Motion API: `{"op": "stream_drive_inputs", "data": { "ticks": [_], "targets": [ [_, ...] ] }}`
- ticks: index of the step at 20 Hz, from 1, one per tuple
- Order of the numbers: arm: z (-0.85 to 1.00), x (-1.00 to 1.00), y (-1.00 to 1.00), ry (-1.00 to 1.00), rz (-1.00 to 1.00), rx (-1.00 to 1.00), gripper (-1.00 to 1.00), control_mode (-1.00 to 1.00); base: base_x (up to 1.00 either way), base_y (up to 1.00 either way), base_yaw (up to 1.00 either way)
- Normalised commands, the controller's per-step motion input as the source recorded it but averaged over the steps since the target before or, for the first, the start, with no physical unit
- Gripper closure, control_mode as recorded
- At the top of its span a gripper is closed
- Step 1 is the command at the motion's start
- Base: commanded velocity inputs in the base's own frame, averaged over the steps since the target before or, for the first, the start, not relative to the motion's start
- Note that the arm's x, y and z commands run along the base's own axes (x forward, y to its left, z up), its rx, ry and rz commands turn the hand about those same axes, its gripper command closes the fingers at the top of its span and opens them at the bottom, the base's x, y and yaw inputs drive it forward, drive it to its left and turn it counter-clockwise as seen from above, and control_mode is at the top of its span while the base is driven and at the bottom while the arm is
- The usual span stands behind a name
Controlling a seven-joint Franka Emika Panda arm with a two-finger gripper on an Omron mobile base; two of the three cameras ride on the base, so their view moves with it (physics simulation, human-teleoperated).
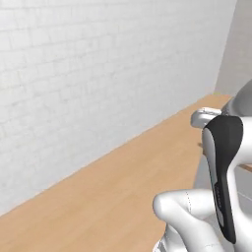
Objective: Start the toaster. Once the lever pops up, take the bread to the plate on the dining counter.
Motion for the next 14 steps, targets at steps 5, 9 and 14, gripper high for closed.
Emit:
{"op": "stream_drive_inputs", "data": {
  "ticks": [5, 9, 14],
  "targets": [
    [0.0, 0.0, 0.0, 0.0, 0.0, 0.0, 1.0, 1.0, 0.79, 0.8, -0.55],
    [0.0, 0.0, 0.0, 0.0, 0.0, 0.0, 1.0, 1.0, 0.87, 0.7, -0.56],
    [0.0, 0.0, 0.0, 0.0, 0.0, 0.0, 1.0, 1.0, 0.72, 0.74, -0.57]
  ]
}}
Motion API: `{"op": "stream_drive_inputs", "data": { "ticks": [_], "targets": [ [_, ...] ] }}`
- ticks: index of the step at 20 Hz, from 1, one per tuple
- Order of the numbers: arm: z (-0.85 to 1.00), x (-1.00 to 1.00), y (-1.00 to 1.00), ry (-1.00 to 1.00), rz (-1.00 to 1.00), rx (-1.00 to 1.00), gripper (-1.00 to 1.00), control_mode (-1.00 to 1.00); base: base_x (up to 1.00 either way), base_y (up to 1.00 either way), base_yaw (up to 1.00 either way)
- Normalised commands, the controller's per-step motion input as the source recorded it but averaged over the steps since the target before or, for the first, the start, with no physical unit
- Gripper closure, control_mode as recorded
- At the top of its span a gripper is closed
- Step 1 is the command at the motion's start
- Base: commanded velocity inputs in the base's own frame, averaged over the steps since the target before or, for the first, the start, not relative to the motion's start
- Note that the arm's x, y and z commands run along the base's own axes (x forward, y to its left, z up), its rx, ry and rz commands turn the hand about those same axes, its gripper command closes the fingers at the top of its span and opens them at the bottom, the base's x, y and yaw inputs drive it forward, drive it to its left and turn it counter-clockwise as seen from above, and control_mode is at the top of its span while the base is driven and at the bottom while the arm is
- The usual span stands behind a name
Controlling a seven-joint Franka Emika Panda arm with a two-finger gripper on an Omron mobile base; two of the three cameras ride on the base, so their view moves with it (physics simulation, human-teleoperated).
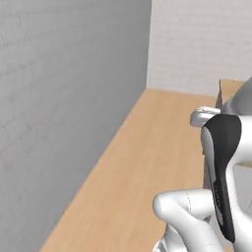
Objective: Start the toaster. Once the lever pops up, take the bread to the plate on the dining counter.
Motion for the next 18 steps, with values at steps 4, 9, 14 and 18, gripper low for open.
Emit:
{"op": "stream_drive_inputs", "data": {
  "ticks": [4, 9, 14, 18],
  "targets": [
    [0.0, 0.0, 0.0, 0.0, 0.0, 0.0, 1.0, 1.0, 0.62, 0.54, -0.56],
    [0.0, 0.0, 0.0, 0.0, 0.0, 0.0, 1.0, 1.0, 0.81, 0.38, -0.54],
    [0.0, 0.0, 0.0, 0.0, 0.0, 0.0, 1.0, 1.0, 1.0, 0.17, -0.41],
    [0.0, 0.0, 0.0, 0.0, 0.0, 0.0, 1.0, 1.0, 1.0, 0.12, -0.27]
  ]
}}
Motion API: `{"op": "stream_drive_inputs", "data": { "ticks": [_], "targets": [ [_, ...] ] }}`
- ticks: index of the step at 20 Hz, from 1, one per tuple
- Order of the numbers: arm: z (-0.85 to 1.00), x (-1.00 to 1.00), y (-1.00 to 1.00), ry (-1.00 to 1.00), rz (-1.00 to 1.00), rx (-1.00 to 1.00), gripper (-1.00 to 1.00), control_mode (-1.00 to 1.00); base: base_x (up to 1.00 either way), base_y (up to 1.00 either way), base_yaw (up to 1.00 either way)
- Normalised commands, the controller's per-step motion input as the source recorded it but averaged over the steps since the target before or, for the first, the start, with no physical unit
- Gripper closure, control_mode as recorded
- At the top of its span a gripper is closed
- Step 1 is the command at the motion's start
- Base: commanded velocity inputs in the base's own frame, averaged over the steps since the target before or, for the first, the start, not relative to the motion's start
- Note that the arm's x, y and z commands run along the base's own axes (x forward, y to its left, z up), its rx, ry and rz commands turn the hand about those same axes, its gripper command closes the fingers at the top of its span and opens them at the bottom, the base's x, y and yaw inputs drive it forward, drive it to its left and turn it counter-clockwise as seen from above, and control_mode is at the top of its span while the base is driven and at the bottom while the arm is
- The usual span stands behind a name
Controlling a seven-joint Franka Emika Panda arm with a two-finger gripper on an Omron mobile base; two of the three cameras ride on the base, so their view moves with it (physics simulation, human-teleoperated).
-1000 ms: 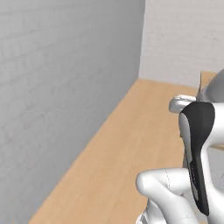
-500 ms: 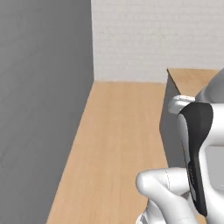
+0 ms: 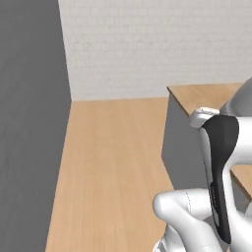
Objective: Start the toaster. Once the lever pops up, take the bread to the plate on the dining counter.
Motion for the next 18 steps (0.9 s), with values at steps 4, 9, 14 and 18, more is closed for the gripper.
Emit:
{"op": "stream_drive_inputs", "data": {
  "ticks": [4, 9, 14, 18],
  "targets": [
    [0.0, 0.0, 0.0, 0.0, 0.0, 0.0, 1.0, 1.0, 1.0, 0.24, -0.22],
    [0.0, 0.0, 0.0, 0.0, 0.0, 0.0, 1.0, 1.0, 1.0, 0.23, -0.19],
    [0.0, 0.0, 0.0, 0.0, 0.0, 0.0, 1.0, 1.0, 1.0, 0.25, -0.16],
    [0.0, 0.0, 0.0, 0.0, 0.0, 0.0, 1.0, 1.0, 1.0, 0.22, -0.14]
  ]
}}
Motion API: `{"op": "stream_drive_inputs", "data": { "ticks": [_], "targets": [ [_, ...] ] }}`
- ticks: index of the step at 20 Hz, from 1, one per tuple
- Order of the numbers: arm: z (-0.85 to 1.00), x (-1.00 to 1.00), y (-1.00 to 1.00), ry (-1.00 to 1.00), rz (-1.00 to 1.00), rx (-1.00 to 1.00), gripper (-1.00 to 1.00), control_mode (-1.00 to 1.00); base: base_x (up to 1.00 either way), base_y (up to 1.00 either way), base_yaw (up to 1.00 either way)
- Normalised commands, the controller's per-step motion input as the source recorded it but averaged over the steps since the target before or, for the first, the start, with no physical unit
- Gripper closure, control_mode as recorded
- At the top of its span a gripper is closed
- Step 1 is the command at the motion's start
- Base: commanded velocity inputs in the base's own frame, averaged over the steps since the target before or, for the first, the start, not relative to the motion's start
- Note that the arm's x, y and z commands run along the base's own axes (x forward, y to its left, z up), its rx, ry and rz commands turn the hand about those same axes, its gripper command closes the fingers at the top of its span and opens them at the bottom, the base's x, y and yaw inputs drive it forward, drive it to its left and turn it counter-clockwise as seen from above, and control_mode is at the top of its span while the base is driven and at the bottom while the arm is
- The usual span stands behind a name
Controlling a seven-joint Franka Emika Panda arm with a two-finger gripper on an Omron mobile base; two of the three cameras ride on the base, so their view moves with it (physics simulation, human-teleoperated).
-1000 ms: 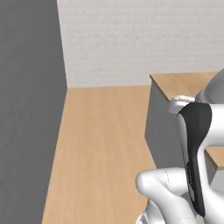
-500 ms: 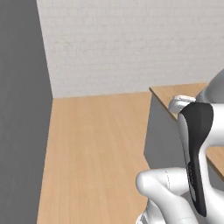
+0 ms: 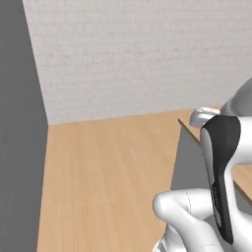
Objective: Start the toaster. Once the lever pops up, take the bread to the plate on the dining counter.
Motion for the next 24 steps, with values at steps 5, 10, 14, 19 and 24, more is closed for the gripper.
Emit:
{"op": "stream_drive_inputs", "data": {
  "ticks": [5, 10, 14, 19, 24],
  "targets": [
    [0.0, 0.0, 0.0, 0.0, 0.0, 0.0, 1.0, 1.0, 1.0, 0.24, -0.14],
    [0.0, 0.0, 0.0, 0.0, 0.0, 0.0, 1.0, 1.0, 1.0, 0.22, -0.17],
    [0.0, 0.0, 0.0, 0.0, 0.0, 0.0, 1.0, 1.0, 1.0, 0.22, -0.22],
    [0.0, 0.0, 0.0, 0.0, 0.0, 0.0, 1.0, 1.0, 1.0, 0.27, -0.34],
    [0.0, 0.0, 0.0, 0.0, 0.0, 0.0, 1.0, 1.0, 1.0, 0.32, -0.47]
  ]
}}
